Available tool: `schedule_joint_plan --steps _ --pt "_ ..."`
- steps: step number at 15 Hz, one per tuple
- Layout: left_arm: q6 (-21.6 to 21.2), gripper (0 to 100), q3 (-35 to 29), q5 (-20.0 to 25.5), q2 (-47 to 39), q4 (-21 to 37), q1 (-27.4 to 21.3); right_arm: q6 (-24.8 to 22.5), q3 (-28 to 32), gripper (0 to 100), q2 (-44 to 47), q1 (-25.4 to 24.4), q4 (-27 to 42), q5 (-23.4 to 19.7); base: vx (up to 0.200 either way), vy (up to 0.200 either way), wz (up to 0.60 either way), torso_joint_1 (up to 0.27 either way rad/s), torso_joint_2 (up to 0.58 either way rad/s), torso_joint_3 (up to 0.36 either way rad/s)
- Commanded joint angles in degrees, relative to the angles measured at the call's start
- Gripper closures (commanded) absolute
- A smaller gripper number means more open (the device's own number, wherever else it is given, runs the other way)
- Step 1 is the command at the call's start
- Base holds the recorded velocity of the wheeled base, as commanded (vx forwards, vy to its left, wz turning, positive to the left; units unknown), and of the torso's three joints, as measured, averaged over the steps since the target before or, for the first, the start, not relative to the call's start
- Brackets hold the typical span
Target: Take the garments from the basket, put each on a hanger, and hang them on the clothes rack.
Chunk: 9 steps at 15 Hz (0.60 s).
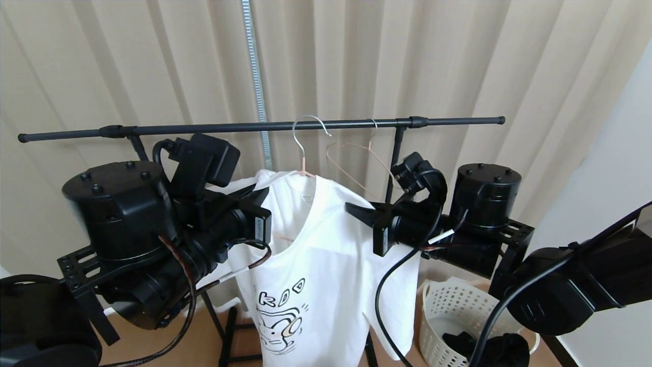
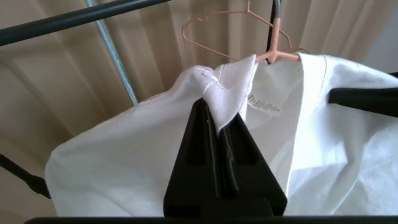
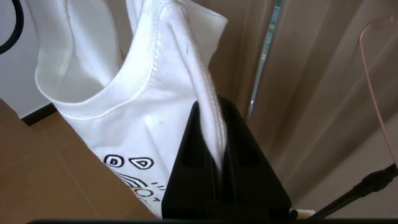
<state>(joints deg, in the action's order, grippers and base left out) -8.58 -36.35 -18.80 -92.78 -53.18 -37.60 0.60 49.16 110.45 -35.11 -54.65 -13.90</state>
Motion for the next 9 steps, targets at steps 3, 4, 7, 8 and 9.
schedule_joint_plan --steps 3,4,7,8,9 --pt "-0.7 100 0.8 0.0 -0.6 0.0 -2.1 0.8 0.0 100 -0.7 0.0 -0.6 0.1 0.000 0.000 0.00 0.000 0.00 0.000" --pt "-0.7 100 0.9 0.0 -1.3 0.0 -2.7 0.9 0.0 100 -0.8 0.0 -0.6 0.1 0.000 0.000 0.00 0.000 0.00 0.000" --pt "-0.7 100 0.3 0.0 -3.5 -0.2 -3.1 0.9 -0.6 100 -1.2 0.0 -2.1 0.1 0.000 0.000 0.00 0.000 0.00 0.000" --pt "-0.7 100 0.1 0.0 -4.2 -0.2 -3.1 0.9 -0.8 100 -1.3 0.0 -2.2 0.1 0.000 0.000 0.00 0.000 0.00 0.000" --pt "-0.7 0 -0.2 0.1 -4.8 -0.2 -3.1 0.9 -0.9 100 -1.5 0.0 -2.2 0.1 0.000 0.000 0.00 0.000 0.00 0.000"
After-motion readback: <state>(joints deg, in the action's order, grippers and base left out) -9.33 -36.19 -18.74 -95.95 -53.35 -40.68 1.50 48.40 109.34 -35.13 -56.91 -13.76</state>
